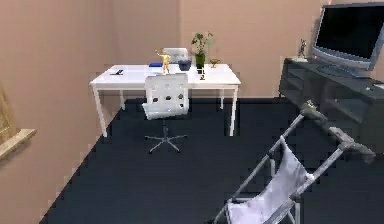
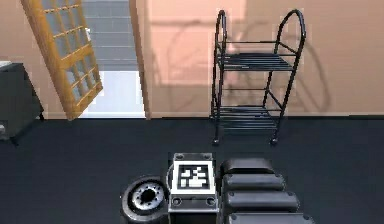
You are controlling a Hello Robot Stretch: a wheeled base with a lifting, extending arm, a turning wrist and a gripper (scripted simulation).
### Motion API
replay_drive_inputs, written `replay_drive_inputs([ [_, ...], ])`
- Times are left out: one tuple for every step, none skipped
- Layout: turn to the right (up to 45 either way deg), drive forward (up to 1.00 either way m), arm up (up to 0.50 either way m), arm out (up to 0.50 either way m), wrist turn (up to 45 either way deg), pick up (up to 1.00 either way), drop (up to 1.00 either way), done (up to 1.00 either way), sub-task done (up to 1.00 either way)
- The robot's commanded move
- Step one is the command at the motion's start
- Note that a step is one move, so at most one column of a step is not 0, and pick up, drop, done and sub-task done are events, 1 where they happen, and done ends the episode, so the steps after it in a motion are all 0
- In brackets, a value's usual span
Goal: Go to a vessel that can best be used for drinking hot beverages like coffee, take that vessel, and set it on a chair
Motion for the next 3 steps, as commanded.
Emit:
replay_drive_inputs([
  [-9.0, 0.0, 0.0, 0.0, 0.0, 0.0, 0.0, 0.0, 0.0],
  [0.0, 0.55, 0.0, 0.0, 0.0, 0.0, 0.0, 0.0, 0.0],
  [3.0, 0.0, 0.0, 0.0, 0.0, 0.0, 0.0, 0.0, 0.0],
])
